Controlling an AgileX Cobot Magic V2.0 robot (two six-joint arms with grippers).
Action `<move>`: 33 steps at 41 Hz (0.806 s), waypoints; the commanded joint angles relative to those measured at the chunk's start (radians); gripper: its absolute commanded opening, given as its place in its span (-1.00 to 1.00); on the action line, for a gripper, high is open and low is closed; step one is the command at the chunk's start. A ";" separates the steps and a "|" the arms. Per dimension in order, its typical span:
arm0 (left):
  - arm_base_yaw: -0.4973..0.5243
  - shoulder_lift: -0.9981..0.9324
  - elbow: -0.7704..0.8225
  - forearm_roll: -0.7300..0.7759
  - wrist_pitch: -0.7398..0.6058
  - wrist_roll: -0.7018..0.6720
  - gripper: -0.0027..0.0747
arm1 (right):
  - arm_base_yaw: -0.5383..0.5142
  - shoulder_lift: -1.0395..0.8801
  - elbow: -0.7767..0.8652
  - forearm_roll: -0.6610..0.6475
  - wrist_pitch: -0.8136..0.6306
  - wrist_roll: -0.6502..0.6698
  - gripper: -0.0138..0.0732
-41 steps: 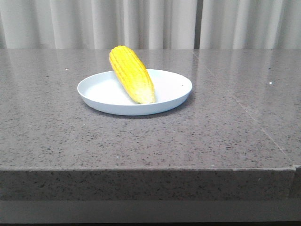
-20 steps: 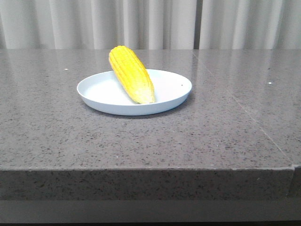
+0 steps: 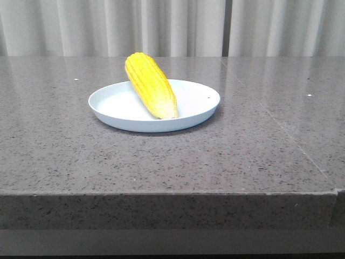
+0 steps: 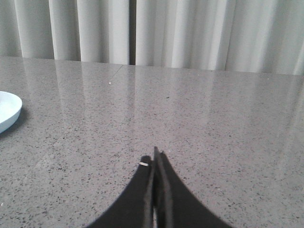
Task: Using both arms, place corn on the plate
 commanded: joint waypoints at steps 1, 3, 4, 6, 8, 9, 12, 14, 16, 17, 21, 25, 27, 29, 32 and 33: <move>0.002 -0.015 0.022 -0.001 -0.087 0.000 -0.98 | -0.006 -0.017 -0.021 0.002 -0.091 -0.011 -0.84; 0.002 -0.015 0.022 -0.001 -0.087 0.000 -0.98 | -0.006 -0.017 -0.021 0.002 -0.091 -0.011 -0.84; 0.002 -0.015 0.022 -0.001 -0.087 0.000 -0.98 | -0.006 -0.017 -0.021 0.002 -0.092 -0.011 -0.84; 0.002 -0.015 0.022 -0.001 -0.087 0.000 -0.98 | -0.006 -0.017 -0.021 0.005 -0.098 -0.007 -0.84; 0.002 -0.015 0.022 -0.001 -0.087 0.000 -0.98 | -0.006 -0.017 -0.021 0.009 -0.105 0.021 -0.84; 0.002 -0.015 0.022 -0.001 -0.087 0.000 -0.98 | -0.006 -0.018 -0.021 0.009 -0.111 0.051 -0.84; 0.002 -0.015 0.022 -0.001 -0.087 0.000 -0.98 | -0.006 -0.019 -0.021 0.009 -0.122 0.088 -0.84; 0.002 -0.015 0.022 -0.001 -0.087 0.000 -0.98 | -0.006 -0.019 -0.021 0.008 -0.120 0.087 -0.84; 0.002 -0.015 0.022 -0.001 -0.087 0.000 -0.98 | -0.006 -0.019 -0.021 0.008 -0.119 0.087 -0.84; 0.002 -0.015 0.022 -0.001 -0.087 0.000 -0.98 | -0.006 -0.019 -0.021 0.008 -0.121 0.087 -0.84; 0.002 -0.015 0.022 -0.001 -0.087 0.000 -0.98 | -0.006 -0.019 -0.021 0.008 -0.121 0.087 -0.84; 0.002 -0.015 0.022 -0.001 -0.087 0.000 -0.98 | -0.025 -0.019 -0.021 0.008 -0.121 0.087 -0.84; 0.002 -0.015 0.022 -0.001 -0.087 0.000 -0.98 | -0.049 -0.019 -0.021 0.007 -0.121 0.087 -0.84; 0.002 -0.015 0.022 -0.001 -0.087 0.000 -0.98 | -0.068 -0.019 -0.021 0.007 -0.122 0.087 -0.84; 0.002 -0.015 0.022 -0.001 -0.087 0.000 -0.98 | -0.076 -0.019 -0.021 0.008 -0.123 0.088 -0.84; 0.002 -0.015 0.022 -0.001 -0.087 0.000 -0.98 | -0.076 -0.019 -0.021 0.004 -0.123 0.088 -0.84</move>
